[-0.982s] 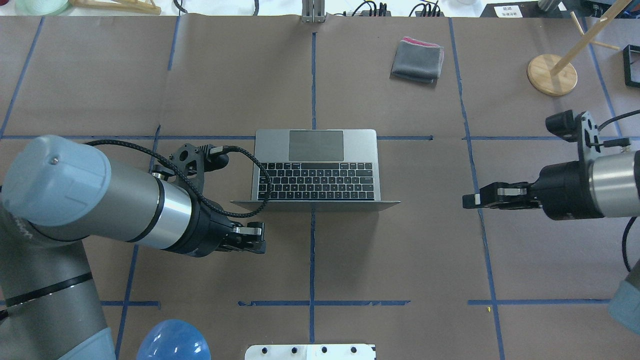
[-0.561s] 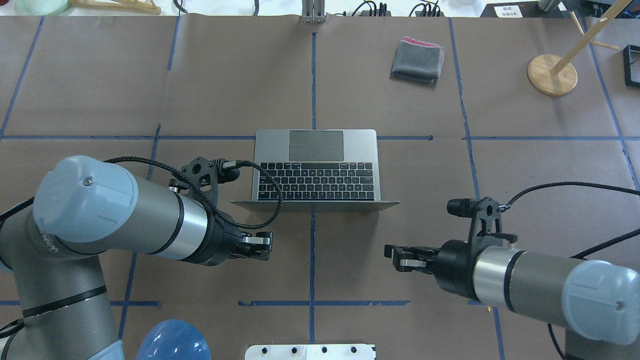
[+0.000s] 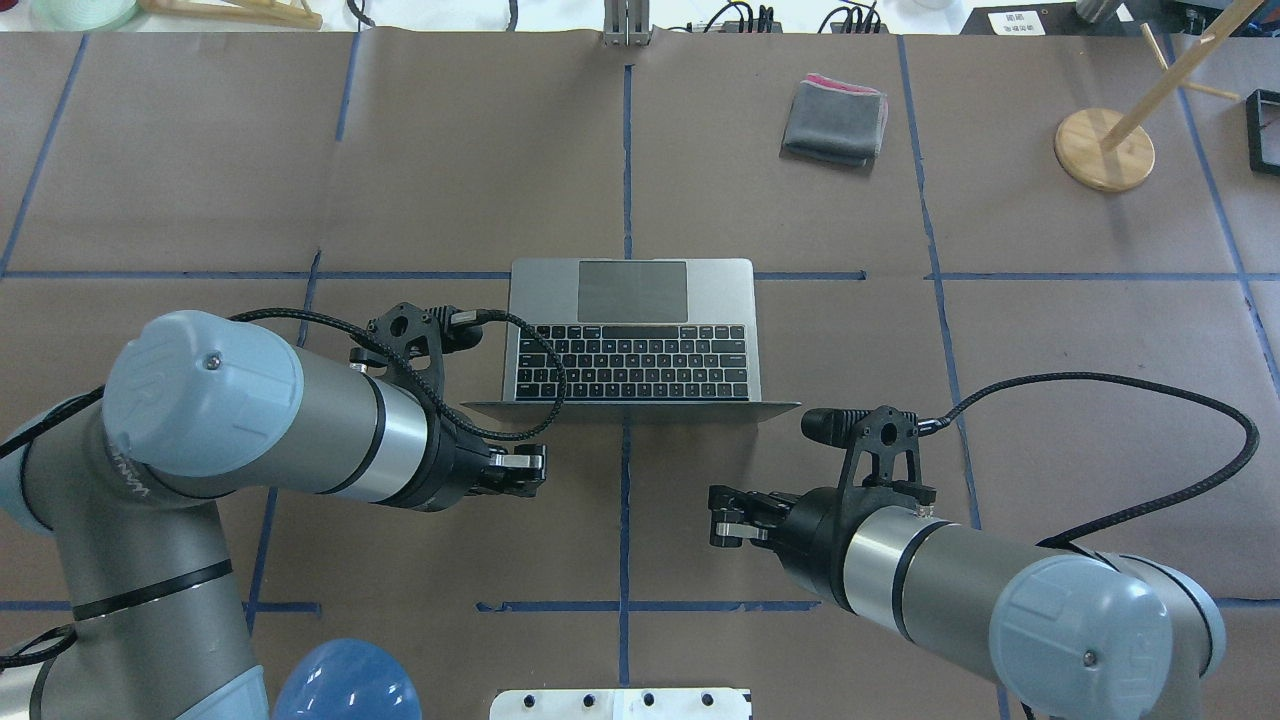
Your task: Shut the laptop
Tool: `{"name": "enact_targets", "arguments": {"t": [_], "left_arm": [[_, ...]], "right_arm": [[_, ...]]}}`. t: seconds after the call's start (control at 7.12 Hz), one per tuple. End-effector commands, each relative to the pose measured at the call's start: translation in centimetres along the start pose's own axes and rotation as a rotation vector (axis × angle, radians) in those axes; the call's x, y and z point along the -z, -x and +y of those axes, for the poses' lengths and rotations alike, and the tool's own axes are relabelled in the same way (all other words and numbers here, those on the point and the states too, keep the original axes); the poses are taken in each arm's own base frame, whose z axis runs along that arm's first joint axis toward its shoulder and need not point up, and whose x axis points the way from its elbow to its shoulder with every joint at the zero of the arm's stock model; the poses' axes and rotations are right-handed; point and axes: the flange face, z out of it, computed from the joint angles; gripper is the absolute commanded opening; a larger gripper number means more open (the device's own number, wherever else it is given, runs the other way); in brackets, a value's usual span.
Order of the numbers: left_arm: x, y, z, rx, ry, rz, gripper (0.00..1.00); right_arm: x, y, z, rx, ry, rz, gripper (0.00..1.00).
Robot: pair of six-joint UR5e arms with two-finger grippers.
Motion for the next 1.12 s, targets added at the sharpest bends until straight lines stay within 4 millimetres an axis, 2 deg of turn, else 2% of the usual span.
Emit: {"name": "enact_targets", "arguments": {"t": [0.0, 0.28, 0.56, 0.84, 0.98], "left_arm": [[0.0, -0.6, -2.1, -0.012, -0.031, -0.001, 0.00], [-0.1, -0.4, -4.7, -0.005, -0.067, -0.020, 0.00], [0.3, -0.1, -7.1, -0.001, -0.102, -0.031, 0.00], [0.7, -0.3, -8.3, 0.006, -0.119, -0.032, 0.00], [0.7, -0.4, -8.7, 0.007, -0.123, -0.032, 0.00]], "right_arm": [[-1.6, 0.1, -0.7, 0.000, -0.025, 0.017, 0.03], [-2.8, 0.3, -2.4, -0.004, -0.057, 0.033, 0.02], [-2.8, 0.2, -3.7, -0.009, -0.079, 0.037, 0.02], [-3.8, 1.4, -6.8, -0.016, -0.112, 0.071, 0.01], [-5.3, 1.0, -8.3, -0.023, -0.115, 0.101, 0.01]]}}
